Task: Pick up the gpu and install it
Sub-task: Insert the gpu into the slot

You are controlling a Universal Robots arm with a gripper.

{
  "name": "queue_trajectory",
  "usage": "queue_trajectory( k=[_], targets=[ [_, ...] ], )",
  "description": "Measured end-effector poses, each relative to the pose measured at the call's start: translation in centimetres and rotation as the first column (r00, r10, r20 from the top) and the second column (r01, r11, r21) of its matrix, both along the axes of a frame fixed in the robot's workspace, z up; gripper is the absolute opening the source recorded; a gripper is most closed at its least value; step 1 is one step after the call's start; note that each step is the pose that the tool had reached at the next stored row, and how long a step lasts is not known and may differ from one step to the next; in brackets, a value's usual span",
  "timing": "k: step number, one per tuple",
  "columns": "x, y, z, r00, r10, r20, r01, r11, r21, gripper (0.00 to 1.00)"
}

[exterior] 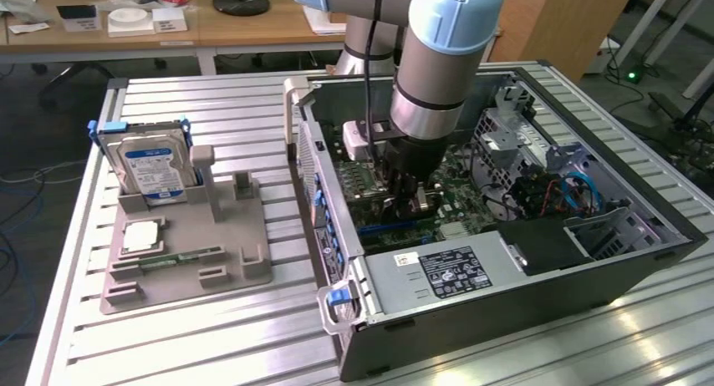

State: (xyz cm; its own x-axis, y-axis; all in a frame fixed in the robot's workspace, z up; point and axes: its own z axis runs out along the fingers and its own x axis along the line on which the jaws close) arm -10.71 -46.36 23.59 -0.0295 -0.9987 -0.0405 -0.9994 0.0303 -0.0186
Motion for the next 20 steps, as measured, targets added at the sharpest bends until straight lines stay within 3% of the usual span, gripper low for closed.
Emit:
queue_trajectory(
  k=[20],
  targets=[
    [-0.02, 0.0, -0.38, 1.0, 0.0, 0.0, 0.0, 1.0, -0.0001, 0.28]
  ],
)
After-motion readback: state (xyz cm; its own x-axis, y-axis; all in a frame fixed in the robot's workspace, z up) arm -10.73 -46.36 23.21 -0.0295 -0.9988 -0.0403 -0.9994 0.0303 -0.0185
